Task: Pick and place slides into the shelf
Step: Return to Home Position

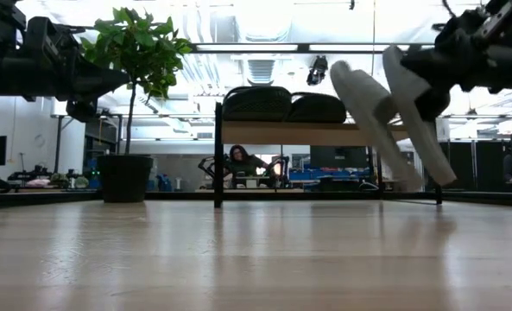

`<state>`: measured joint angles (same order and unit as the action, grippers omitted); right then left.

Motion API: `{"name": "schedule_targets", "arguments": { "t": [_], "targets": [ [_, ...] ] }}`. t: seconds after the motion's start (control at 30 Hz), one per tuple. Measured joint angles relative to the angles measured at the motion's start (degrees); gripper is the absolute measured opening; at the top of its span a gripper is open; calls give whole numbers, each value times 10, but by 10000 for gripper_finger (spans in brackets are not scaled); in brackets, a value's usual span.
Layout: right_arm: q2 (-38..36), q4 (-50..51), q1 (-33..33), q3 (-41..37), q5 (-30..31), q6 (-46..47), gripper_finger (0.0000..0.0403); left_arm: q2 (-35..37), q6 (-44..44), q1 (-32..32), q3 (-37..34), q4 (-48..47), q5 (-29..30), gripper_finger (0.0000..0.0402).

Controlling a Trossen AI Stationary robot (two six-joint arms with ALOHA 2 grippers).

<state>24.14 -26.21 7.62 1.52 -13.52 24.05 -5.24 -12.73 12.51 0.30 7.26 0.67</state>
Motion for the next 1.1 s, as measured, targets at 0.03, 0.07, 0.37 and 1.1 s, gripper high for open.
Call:
{"name": "schedule_targets", "arguments": {
  "t": [0.03,0.07,0.37,1.1],
  "targets": [
    [-1,-17,0,0,1,-1,9,-1,0,0,0,-1,0,0],
    [-1,-29,0,1,1,-1,8,-2,0,0,0,-2,0,0],
    [4,-5,0,1,1,-15,8,-8,0,0,0,-3,0,0],
    [4,-6,0,1,1,-20,8,-10,-2,0,0,-3,0,0]
  ]
}}
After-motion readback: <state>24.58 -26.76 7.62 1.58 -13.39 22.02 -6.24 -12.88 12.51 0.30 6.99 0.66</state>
